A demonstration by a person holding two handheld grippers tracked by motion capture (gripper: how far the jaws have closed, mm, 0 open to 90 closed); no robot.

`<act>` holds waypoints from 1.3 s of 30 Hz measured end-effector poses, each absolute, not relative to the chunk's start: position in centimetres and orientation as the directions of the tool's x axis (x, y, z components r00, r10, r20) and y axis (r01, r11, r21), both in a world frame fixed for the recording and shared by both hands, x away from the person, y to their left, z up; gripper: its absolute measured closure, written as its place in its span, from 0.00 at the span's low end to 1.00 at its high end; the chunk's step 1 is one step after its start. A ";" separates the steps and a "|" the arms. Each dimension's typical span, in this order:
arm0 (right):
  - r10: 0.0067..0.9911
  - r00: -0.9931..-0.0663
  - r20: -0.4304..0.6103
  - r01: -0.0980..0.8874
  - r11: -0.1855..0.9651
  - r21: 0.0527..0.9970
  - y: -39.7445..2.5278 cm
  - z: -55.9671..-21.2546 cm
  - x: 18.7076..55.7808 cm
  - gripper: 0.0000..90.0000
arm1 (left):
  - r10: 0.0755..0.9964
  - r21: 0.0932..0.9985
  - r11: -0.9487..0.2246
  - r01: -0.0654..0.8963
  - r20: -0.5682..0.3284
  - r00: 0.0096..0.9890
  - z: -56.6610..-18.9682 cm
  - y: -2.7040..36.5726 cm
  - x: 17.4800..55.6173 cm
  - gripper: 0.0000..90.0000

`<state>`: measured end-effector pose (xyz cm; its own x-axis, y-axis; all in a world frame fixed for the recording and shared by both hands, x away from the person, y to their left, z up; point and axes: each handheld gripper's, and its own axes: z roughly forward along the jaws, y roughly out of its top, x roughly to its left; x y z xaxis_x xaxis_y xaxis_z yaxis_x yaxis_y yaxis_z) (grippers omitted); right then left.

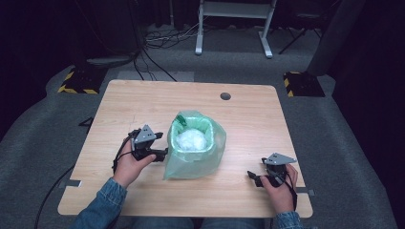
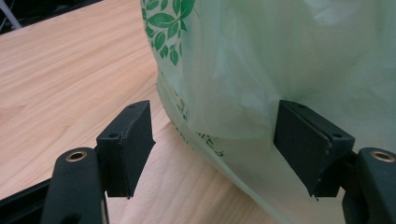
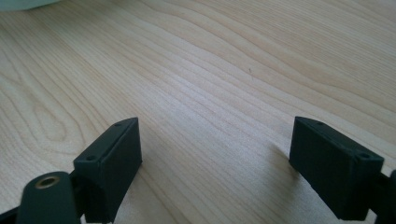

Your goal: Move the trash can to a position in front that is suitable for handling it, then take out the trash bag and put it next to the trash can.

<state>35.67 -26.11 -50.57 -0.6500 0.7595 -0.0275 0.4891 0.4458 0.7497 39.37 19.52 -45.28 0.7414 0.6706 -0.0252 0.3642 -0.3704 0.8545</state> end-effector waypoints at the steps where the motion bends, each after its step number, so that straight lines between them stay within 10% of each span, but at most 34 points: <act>1: 0.759 -0.650 -0.028 0.489 0.446 0.750 -26.1 -50.6 35.7 0.19 | 0.672 0.856 -0.364 0.368 -0.033 0.740 -45.4 19.3 39.3 0.31; 39: 0.651 -0.758 0.022 0.407 0.446 0.797 -21.8 -48.3 34.8 0.17 | 0.644 0.805 -0.424 0.415 -0.053 0.763 -46.8 20.8 33.0 0.18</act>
